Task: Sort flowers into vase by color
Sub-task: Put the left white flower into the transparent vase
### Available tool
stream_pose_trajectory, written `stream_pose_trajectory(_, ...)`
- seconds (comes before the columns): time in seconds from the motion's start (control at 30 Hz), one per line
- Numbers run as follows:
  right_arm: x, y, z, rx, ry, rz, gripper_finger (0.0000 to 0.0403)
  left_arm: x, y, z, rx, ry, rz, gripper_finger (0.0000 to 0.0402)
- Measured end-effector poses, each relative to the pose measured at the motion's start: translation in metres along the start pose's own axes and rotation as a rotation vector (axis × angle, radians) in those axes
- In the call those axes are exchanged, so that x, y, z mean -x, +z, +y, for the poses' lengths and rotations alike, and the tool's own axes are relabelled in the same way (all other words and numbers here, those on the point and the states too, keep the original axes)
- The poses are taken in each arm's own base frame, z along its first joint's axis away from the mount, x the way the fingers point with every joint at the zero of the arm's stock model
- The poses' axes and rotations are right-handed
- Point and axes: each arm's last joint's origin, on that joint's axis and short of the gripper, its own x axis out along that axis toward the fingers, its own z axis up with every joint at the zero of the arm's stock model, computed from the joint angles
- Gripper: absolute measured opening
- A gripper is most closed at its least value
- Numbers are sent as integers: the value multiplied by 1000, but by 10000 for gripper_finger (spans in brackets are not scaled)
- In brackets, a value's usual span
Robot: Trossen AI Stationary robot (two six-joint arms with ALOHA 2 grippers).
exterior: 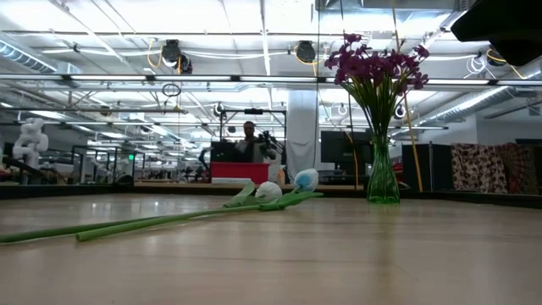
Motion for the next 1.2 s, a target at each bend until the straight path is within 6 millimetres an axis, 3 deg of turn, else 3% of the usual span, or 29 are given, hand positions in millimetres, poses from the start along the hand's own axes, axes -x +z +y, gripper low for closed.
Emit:
stream_pose_trajectory(0.23,0,0,0,-3,0,0,233,-3,14,9,-89,5,0,187)
stream_pose_trajectory(0.47,0,0,0,-3,0,0,233,17,35,29,-104,-67,-30,187)
stream_pose_trajectory(0.83,0,0,0,-3,0,0,233,41,74,80,-135,-50,-356,187)
stream_pose_trajectory(1.03,0,0,0,-1,-3,-2,233,31,101,107,-115,73,-450,187)
stream_pose_trajectory(1.2,0,0,0,0,-3,-2,233,6,128,125,-178,340,-553,187)
